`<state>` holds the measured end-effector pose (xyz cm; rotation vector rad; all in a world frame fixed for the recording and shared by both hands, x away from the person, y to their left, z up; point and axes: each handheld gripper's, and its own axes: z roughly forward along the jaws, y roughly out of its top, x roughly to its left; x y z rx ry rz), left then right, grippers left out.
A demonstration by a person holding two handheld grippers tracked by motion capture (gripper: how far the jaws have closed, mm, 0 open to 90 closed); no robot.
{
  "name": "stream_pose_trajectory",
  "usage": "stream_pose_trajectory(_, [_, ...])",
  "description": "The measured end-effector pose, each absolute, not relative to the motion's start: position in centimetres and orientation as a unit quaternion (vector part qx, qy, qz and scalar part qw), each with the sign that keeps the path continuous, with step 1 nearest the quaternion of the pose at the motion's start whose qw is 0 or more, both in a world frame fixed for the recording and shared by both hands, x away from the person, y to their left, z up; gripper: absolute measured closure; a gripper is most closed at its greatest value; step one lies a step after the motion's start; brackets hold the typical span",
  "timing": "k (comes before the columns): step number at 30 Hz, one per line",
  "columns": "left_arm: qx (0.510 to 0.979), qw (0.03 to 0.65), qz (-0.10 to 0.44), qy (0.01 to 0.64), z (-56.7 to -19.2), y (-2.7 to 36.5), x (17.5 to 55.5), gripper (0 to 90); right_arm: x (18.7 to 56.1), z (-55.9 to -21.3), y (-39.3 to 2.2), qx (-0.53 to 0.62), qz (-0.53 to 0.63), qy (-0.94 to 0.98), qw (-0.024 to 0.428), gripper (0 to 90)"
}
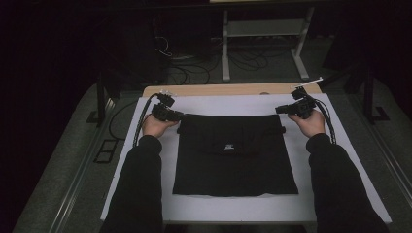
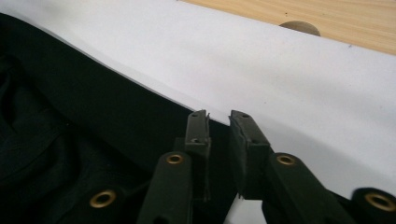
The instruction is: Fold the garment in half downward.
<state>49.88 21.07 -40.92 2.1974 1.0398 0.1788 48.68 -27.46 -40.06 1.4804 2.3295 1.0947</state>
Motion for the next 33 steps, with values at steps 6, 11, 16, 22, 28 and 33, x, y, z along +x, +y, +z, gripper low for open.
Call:
stream_pose_trajectory(6, [0.839, 0.352, 0.065, 0.410, -40.2, 21.4, 49.5, 40.6, 48.0, -39.9, -27.3, 0.498, 0.368, 0.780, 0.095, 57.1])
stream_pose_trajectory(11, [0.830, 0.366, 0.054, 0.418, -39.7, 21.5, 49.2, 19.9, 47.7, -39.8, -27.4, 0.498, 0.363, 0.781, 0.101, 39.5])
stream_pose_trajectory(16, [0.818, 0.392, 0.053, 0.419, -39.0, 21.3, 48.5, 6.6, 47.2, -39.2, -27.6, 0.497, 0.376, 0.776, 0.095, 18.7])
stream_pose_trajectory(22, [0.820, 0.400, 0.066, 0.404, -38.0, 20.7, 47.5, 0.0, 46.4, -38.0, -27.7, 0.488, 0.396, 0.773, 0.090, 1.4])
stream_pose_trajectory(28, [0.828, 0.404, 0.068, 0.384, -37.2, 20.1, 46.6, 0.0, 45.6, -37.0, -27.6, 0.472, 0.406, 0.778, 0.084, 0.0])
stream_pose_trajectory(33, [0.829, 0.417, 0.064, 0.368, -36.8, 19.5, 45.8, 0.0, 45.1, -36.5, -26.8, 0.458, 0.411, 0.784, 0.084, 0.0])
